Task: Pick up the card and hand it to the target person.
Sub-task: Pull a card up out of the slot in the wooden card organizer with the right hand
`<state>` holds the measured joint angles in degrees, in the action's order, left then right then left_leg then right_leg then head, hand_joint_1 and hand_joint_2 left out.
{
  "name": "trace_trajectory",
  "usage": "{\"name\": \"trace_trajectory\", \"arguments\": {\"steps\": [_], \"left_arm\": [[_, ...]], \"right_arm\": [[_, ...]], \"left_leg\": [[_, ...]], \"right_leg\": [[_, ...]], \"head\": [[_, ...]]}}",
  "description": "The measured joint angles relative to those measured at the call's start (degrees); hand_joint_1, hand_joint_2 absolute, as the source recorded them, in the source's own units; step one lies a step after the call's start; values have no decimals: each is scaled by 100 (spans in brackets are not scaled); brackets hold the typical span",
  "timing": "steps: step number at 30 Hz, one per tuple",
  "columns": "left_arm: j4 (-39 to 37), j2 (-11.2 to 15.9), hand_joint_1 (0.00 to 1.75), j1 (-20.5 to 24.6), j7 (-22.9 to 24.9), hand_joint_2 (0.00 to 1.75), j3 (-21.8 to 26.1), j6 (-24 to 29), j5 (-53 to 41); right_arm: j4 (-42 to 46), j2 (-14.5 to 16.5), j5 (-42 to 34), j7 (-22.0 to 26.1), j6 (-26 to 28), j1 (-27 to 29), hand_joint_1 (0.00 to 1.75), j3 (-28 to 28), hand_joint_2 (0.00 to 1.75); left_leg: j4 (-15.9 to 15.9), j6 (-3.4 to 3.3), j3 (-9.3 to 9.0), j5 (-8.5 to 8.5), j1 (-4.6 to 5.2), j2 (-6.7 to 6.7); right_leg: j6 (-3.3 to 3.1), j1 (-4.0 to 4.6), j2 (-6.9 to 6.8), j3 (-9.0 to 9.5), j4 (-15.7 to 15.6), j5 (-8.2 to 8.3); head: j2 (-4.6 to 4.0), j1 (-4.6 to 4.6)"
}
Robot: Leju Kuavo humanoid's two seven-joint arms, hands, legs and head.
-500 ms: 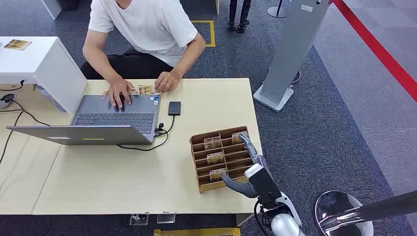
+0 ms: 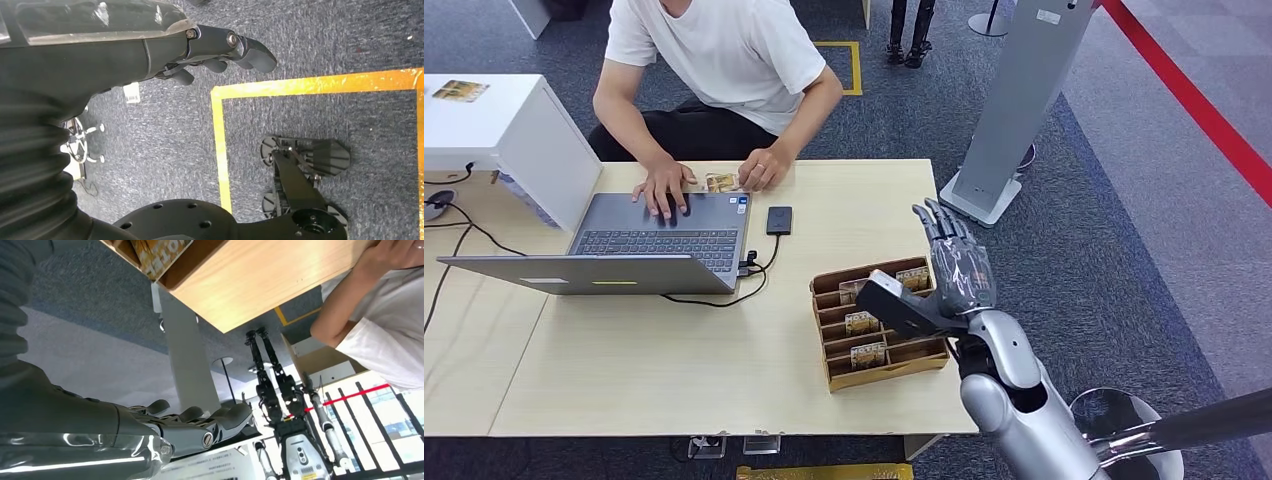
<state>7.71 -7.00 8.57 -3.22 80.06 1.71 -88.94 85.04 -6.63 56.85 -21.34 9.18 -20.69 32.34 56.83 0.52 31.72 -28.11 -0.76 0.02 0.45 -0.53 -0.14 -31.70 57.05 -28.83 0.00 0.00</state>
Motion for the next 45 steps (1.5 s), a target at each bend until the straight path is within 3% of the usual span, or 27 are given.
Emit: {"name": "trace_trajectory", "arguments": {"steps": [7, 13, 21, 26, 29, 33, 39, 45], "left_arm": [[1, 11, 0, 5, 20, 175, -12, -18, -14], [0, 19, 0, -1, 14, 175, 30, 0, 4], [-2, 22, 0, 2, 21, 175, 48, 8, -3], [-4, 19, 0, 7, 25, 175, 52, 10, -7], [-5, 18, 0, 9, 25, 175, 52, 10, -8], [-9, 17, 0, 5, 32, 175, 60, 8, -10], [-12, 10, 0, 8, 43, 175, 71, 4, -13], [-13, 9, 0, 15, 39, 175, 67, 3, -18]], "right_arm": [[-40, 11, 26, -50, -26, 31, 19, -30, 175], [-289, 91, 68, -159, 0, 61, 79, -113, 175], [-429, 101, 83, -202, 42, 66, 86, -179, 175], [-557, 120, 37, -210, 56, 67, 103, -214, 175], [-581, 121, 27, -208, 59, 73, 102, -217, 175], [-803, 150, -52, -161, 71, 52, 84, -210, 175], [-1081, 190, -76, -201, 55, 46, 74, -186, 175], [-1143, 197, -84, -212, 58, 60, 72, -186, 175]], "left_leg": [[1, 0, 2, 1, -1, -1], [-4, 0, -3, 2, -1, -1], [-2, 0, -1, 1, -1, -3], [-1, 1, 0, 2, -1, -3], [-2, 0, -1, 2, -1, -3], [-5, 0, -5, 2, -1, -3], [-4, 0, -3, 2, -1, -3], [-3, 1, -1, 2, -2, -4]], "right_leg": [[-1, 1, 0, -1, 0, 2], [-1, 1, 0, 3, -4, 2], [0, 1, -2, 3, -3, 1], [-1, 1, -2, 1, -2, 2], [-1, 1, -2, 2, -3, 2], [-1, 1, -2, 6, -6, 2], [0, 1, -2, 5, -5, 2], [0, 2, -3, 3, -5, 2]], "head": [[0, 0], [0, 0], [0, 0], [0, 0], [0, 0], [0, 0], [0, 0], [0, 0]]}}
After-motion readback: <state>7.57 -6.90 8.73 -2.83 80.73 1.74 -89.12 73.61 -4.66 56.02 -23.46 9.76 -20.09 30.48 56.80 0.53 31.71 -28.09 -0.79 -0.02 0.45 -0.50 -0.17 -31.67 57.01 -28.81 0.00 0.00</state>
